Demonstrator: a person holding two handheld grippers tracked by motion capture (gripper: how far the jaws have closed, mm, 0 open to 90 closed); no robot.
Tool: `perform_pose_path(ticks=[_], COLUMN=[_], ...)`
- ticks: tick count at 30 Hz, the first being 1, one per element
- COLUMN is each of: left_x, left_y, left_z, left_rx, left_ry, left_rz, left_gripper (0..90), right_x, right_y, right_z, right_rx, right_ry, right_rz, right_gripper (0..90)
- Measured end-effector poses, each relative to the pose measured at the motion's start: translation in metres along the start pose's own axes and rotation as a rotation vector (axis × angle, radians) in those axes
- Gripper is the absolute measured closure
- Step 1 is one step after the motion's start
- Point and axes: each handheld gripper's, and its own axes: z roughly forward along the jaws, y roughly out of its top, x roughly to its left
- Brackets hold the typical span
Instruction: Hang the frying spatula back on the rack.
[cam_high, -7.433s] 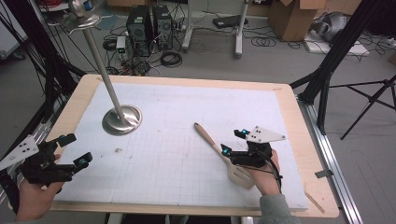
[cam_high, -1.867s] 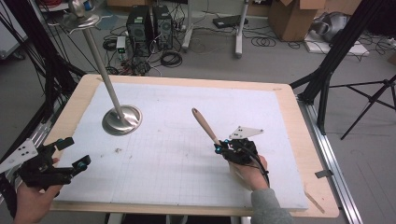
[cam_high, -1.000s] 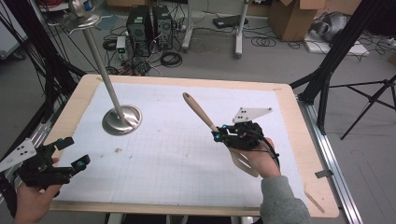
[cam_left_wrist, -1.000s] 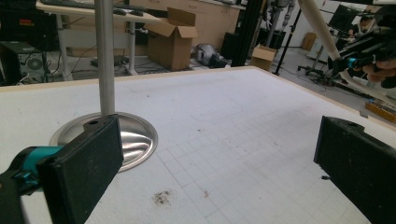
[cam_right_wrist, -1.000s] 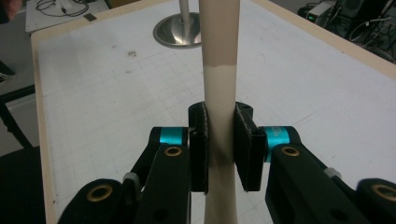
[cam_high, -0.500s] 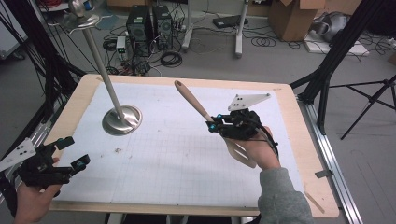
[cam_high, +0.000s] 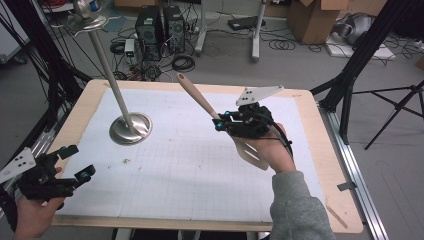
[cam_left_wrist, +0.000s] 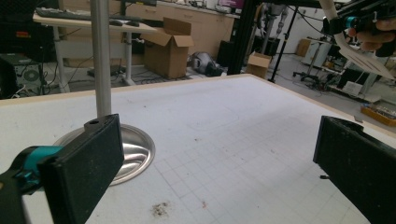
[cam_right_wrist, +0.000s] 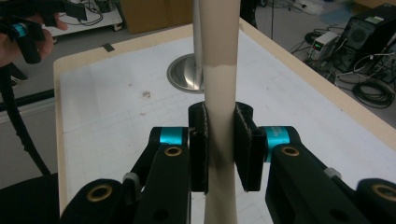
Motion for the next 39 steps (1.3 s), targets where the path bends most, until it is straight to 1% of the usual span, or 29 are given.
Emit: perform_pose_path(ticks=[2,7,10,19,25,33,39], left_x=[0.000,0.000,0.000,-0.001,0.000,0.001,0.002], left_y=[0.000,-0.001,-0.001,-0.001,-0.002,-0.003,-0.003], left_z=[0.000,0.002,0.002,0.000,-0.001,-0.002,-0.002], left_rx=[0.001,0.007,0.013,0.009,0.008,0.008,0.003], left_ry=[-0.002,-0.006,-0.007,-0.005,-0.004,-0.003,-0.004], left_rz=[-0.001,-0.004,-0.004,-0.008,-0.016,-0.022,-0.028], left_gripper=[2.1,2.1,2.1,2.1,2.1,2.1,2.1], right_x=[0.000,0.000,0.001,0.008,0.010,0.012,0.017], right_y=[0.004,0.014,0.020,0.042,0.056,0.072,0.086], right_z=[0.002,0.010,0.015,0.025,0.032,0.044,0.054], right_rx=[0.000,-0.001,-0.001,0.007,0.010,-0.004,-0.014], right_ry=[0.001,0.006,0.006,0.016,0.019,0.034,0.050], right_rz=[-0.012,-0.014,-0.031,-0.050,-0.061,-0.069,-0.082], right_gripper=[78.0,78.1,78.1,78.1,78.1,78.1,78.1])
